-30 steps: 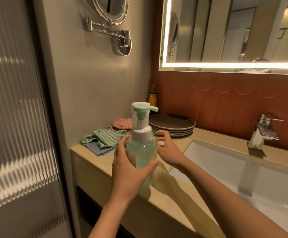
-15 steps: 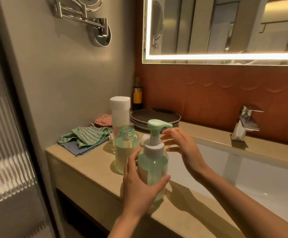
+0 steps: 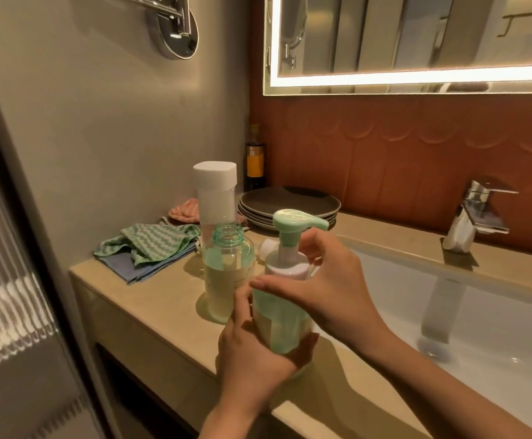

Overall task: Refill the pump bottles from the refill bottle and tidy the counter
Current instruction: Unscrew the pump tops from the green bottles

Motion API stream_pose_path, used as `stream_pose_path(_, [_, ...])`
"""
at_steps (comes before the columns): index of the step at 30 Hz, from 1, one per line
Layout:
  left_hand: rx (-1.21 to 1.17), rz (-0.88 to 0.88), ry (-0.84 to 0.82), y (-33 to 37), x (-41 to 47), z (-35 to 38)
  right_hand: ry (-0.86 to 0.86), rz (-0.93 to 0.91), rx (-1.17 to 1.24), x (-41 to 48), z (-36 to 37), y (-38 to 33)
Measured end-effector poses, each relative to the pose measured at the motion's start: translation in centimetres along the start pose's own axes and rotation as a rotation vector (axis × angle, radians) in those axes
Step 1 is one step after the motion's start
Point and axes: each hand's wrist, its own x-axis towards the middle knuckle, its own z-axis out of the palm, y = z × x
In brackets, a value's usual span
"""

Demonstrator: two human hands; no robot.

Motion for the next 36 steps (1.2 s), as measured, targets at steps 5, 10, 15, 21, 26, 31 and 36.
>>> stream_pose_path(5, [0.002, 0.001, -0.002, 0.0, -0.1, -0.1, -0.085, 0.001, 0.067, 0.5, -0.7, 0.5])
stream_pose_path(10, [-0.009, -0.039, -0.039, -0.1, -0.1, -0.3, -0.43, 0.042, 0.268, 1.7, -2.7, 1.1])
stream_pose_path(15, [-0.012, -0.025, -0.039, 0.1, -0.1, -0.2, -0.431, 0.067, 0.23, 0.9, -1.4, -0.2])
stream_pose_path(21, [-0.007, -0.051, -0.01, -0.2, -0.3, 0.1, -0.129, 0.049, 0.12, 0.4, -0.7, 0.1])
stream_pose_path(26, [-0.008, -0.065, -0.03, -0.3, -0.3, -0.1, -0.518, 0.091, 0.312, 1.9, -2.8, 1.0])
stream_pose_path(31, [0.007, -0.044, -0.023, -0.1, -0.3, -0.1, -0.529, 0.104, 0.307, 1.1, -1.9, 0.0])
stream_pose_path(36, [0.0, -0.084, -0.03, -0.2, -0.3, 0.0, -0.142, 0.069, 0.067, -0.2, 0.5, 0.0])
